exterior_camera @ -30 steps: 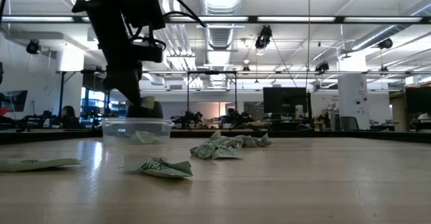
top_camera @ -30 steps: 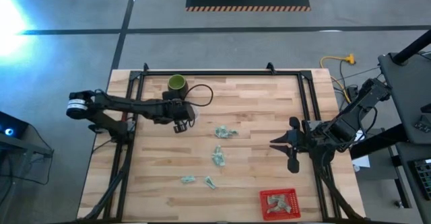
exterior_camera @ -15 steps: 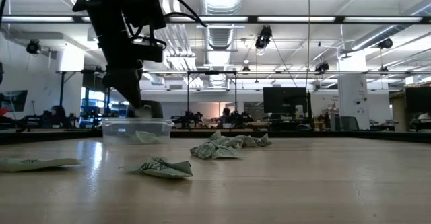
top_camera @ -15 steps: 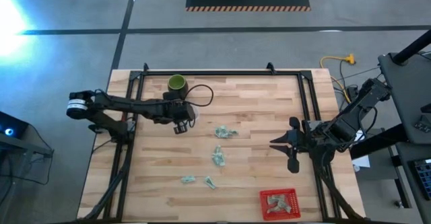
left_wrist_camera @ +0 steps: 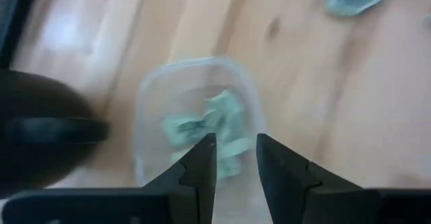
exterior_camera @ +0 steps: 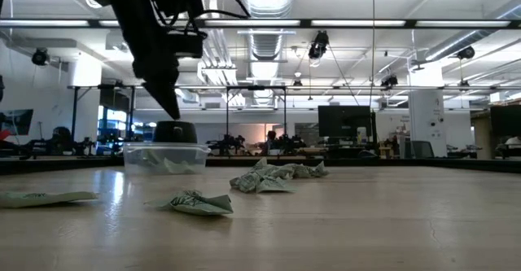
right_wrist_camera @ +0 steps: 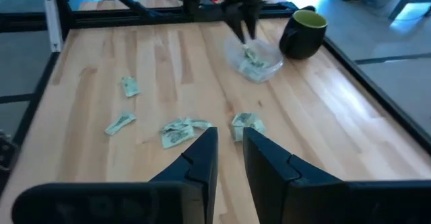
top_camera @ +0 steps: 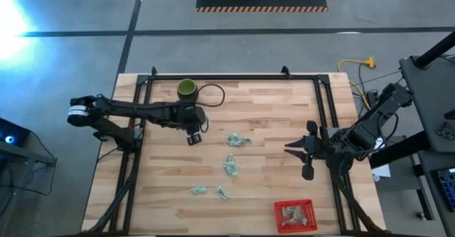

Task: Pick and place items into bin
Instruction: Put the green stevia packet into the red basket

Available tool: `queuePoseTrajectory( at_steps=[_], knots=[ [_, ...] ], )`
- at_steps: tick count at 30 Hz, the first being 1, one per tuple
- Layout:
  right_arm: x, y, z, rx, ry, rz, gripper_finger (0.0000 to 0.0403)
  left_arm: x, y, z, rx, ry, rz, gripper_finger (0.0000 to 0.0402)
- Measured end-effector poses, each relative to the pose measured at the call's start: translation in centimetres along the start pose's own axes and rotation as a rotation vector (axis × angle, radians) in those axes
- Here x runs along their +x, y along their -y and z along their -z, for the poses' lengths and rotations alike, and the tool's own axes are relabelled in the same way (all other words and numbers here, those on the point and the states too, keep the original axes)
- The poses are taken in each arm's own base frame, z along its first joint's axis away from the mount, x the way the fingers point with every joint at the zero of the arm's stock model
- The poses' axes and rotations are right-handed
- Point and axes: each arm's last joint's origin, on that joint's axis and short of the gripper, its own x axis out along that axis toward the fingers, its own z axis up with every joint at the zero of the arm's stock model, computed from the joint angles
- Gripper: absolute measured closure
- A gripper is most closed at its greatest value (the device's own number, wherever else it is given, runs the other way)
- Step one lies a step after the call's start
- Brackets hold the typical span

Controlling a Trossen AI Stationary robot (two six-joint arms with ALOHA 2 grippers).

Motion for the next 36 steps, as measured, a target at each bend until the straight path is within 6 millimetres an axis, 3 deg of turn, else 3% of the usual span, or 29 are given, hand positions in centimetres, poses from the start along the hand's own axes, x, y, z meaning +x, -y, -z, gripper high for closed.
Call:
queuePoseTrajectory(
  at_steps=[4,13,19,25,36],
  knots=[
    [1.4,-0.1,0.4,-0.080,-0.048,0.026,0.0336,-1.2,0.4,-0.1,-0.081,0.016,0.142,0.0312],
    [7.7,0.2,2.0,-0.176,-0.235,0.184,0.0313,-4.3,3.6,0.9,-0.086,0.080,0.302,0.0312],
    [12.9,1.7,2.4,-0.144,-0.421,-0.001,0.0290,-5.4,5.7,1.6,-0.099,0.103,0.366,0.0312],
    [17.5,3.9,2.5,-0.133,-0.425,-0.066,0.0261,-6.4,7.9,1.9,-0.072,0.160,0.453,0.0312],
    [21.4,7.5,4.6,-0.093,-0.559,-0.122,0.0228,-7.7,10.5,3.5,-0.087,0.170,0.505,0.0312]
  ],
)
